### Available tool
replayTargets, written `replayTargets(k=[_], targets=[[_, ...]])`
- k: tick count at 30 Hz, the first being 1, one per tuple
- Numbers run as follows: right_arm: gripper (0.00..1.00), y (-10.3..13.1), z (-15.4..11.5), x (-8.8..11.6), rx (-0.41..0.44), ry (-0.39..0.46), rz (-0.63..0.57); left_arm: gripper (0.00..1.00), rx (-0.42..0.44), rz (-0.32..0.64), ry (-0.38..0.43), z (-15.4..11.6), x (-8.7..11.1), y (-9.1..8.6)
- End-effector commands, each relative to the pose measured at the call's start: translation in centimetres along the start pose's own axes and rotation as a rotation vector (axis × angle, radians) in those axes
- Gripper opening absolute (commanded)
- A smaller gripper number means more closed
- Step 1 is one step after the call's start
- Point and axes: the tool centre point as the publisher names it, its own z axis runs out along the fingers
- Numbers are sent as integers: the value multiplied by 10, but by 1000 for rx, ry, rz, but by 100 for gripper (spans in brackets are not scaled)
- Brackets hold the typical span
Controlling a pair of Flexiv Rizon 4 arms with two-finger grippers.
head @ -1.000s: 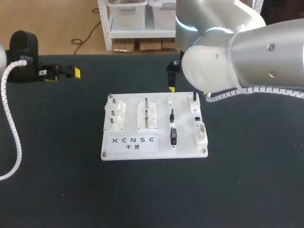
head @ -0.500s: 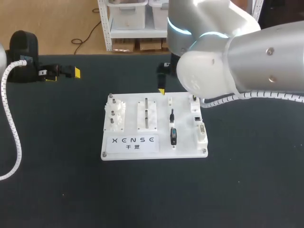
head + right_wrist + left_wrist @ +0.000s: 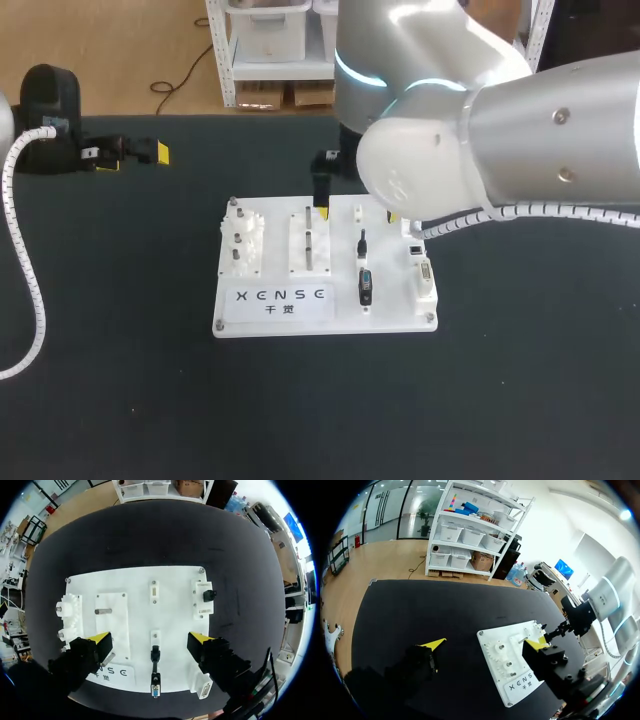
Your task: Insert the USB connector, Ethernet cable, and multi-pin plug into their matching sockets one by one.
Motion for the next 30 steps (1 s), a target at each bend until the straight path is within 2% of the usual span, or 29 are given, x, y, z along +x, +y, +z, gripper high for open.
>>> replayTargets(k=[1, 12, 30], targets=[[100, 4, 5, 1, 26, 25, -8, 100, 0, 0, 0, 0, 0, 0], [100, 0, 9, 16, 75, 72, -19, 100, 0, 0, 0, 0, 0, 0], [100, -6, 20, 42, 78, 116, -28, 100, 0, 0, 0, 0, 0, 0]])
